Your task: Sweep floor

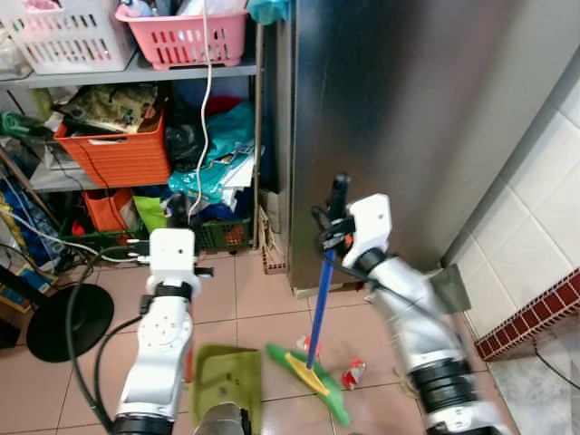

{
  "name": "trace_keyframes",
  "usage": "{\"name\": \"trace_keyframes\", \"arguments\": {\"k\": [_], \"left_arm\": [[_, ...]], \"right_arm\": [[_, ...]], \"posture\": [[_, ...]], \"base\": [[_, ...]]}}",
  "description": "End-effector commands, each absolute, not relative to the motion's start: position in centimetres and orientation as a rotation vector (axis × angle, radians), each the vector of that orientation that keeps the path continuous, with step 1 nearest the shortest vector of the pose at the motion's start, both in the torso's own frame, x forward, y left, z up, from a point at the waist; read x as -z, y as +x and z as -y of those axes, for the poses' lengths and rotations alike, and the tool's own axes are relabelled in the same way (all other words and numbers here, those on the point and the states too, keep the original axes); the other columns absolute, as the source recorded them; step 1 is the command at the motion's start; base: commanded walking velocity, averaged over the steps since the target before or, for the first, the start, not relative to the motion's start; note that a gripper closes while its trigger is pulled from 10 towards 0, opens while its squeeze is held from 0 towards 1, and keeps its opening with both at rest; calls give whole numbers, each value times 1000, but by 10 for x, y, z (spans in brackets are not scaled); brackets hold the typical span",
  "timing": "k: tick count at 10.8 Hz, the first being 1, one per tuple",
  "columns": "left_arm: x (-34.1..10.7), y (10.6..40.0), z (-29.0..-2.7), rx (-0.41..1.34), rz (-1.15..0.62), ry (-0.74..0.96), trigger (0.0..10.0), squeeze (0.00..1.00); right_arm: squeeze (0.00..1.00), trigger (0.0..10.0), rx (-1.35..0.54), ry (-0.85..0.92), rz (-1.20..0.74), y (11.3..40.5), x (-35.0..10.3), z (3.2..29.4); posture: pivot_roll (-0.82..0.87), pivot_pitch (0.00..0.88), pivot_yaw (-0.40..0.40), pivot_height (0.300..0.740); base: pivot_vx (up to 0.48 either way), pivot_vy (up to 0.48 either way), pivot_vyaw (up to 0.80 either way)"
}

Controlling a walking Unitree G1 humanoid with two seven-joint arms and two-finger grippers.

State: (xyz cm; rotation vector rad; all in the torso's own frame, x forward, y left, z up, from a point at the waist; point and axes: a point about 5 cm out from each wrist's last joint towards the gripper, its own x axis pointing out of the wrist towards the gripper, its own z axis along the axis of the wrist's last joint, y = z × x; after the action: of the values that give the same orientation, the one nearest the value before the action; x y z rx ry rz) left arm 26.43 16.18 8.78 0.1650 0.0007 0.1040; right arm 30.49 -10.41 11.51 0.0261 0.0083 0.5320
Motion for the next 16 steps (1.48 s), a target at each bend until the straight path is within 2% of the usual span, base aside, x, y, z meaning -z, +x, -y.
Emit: {"name": "trace_keyframes", "arguments": {"k": [1,4,5,6,8,9,10,14,16], "left_arm": [[-99,266,-163,-116,50,182,10000,0],[-97,265,-164,-112,41,189,10000,0],[-95,267,-166,-100,44,204,10000,0],[-94,268,-166,-94,49,221,10000,0],[-93,272,-173,-129,85,327,10000,0],[-89,272,-173,-132,84,311,10000,0],[-88,274,-168,-105,90,303,10000,0],[-80,276,-163,-17,104,302,10000,0],[-77,288,-161,11,111,290,10000,0]], "right_arm": [[0,10000,-578,77,35,313,-138,105],[0,10000,-577,135,121,330,-185,116],[0,10000,-458,89,210,338,-202,127],[0,10000,-399,64,240,340,-206,132],[0,10000,-311,-120,336,338,-215,139],[0,10000,-272,-178,368,337,-218,142],[0,10000,-238,-260,361,337,-212,146],[0,10000,-137,-242,232,325,-165,151],[0,10000,-36,-208,106,323,-138,161]], "posture": [[-32,9,2,740],[-37,15,9,740],[-37,16,12,740],[-35,18,12,740],[-34,24,10,740],[-42,25,9,740],[-44,25,3,740],[-53,39,1,740],[-77,70,-17,740]], "base": [[0,0,0],[0,0,0],[0,0,0],[0,0,0],[0,0,0],[0,0,0],[0,0,0],[0,0,0],[0,0,0]]}}
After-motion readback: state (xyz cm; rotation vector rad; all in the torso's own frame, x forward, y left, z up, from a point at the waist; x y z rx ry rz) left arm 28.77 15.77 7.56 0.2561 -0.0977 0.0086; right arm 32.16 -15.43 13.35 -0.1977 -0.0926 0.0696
